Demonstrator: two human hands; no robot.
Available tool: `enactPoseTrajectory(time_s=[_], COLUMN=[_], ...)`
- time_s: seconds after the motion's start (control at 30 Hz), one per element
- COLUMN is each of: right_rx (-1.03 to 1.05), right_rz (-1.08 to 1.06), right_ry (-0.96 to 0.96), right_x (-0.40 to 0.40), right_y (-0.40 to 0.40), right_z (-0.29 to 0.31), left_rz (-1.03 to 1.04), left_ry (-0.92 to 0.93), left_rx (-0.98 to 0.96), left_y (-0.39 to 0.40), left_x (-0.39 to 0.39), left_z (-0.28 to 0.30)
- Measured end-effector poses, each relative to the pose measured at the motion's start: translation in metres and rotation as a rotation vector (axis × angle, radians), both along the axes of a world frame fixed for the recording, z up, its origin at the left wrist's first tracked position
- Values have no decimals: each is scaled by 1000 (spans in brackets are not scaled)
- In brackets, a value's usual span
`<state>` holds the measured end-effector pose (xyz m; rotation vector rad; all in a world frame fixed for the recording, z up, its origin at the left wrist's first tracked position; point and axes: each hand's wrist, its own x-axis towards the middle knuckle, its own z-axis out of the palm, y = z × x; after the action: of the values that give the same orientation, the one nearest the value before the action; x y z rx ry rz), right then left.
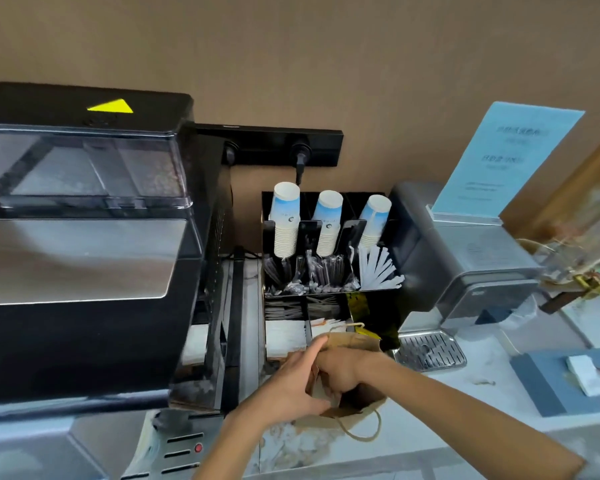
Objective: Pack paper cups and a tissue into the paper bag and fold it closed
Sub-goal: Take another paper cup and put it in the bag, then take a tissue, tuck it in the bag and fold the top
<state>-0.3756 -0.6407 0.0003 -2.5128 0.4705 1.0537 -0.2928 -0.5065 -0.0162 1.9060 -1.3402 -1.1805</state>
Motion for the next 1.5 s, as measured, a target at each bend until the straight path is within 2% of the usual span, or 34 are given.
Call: enactPoseTrajectory(time_s=[0.1, 0.2, 0.3, 0.4, 0.43, 0.5, 0.67, 0.8, 0.87, 0.93, 1.03, 1.13, 1.27, 1.4, 1.5], right_rx=[105, 213, 387, 515, 500, 300, -111, -397, -494, -514, -392, -386, -331, -246, -169], right_rz=[26, -30, -339, -644, -744, -885, -1041, -1135, -1177, -1179, -1192, -1242, -1360, -1474, -1496], right_ry=[-101, -414, -774, -881, -867, -791, -487, -362, -233, -109, -34, 19, -62, -234, -312], right_x=[-12, -41, -93, -171, -202, -266, -391, -447, -464, -476, -480, -474, -472, -474, -468], right_y=[-21, -46, -73, -111, -125, -154, -220, -293, -326, -348, -363, -368, -368, -362, -353], right_z=[30, 58, 68, 50, 38, 7, -71, -87, -86, -91, -103, -107, -109, -111, -108], left_rz=[38, 116, 183, 234, 249, 277, 397, 441, 461, 468, 482, 505, 500, 493, 485], left_ry=[-18, -12, -1, 50, 46, 59, 24, 3, -5, -8, 15, 27, 35, 42, 35], left_rx=[-2, -32, -61, -105, -111, -140, -152, -124, -107, -95, -72, -60, -43, -40, -37], left_y=[-5, -9, -8, -4, -4, -9, -7, -4, -8, -12, -12, -14, -15, -18, -18], left_x=[-9, -20, -30, -41, -46, -56, -67, -69, -69, -69, -72, -74, -77, -76, -73], left_z=[-4, -7, -9, -13, -15, -19, -29, -20, -12, -6, -4, -3, 0, 2, 1])
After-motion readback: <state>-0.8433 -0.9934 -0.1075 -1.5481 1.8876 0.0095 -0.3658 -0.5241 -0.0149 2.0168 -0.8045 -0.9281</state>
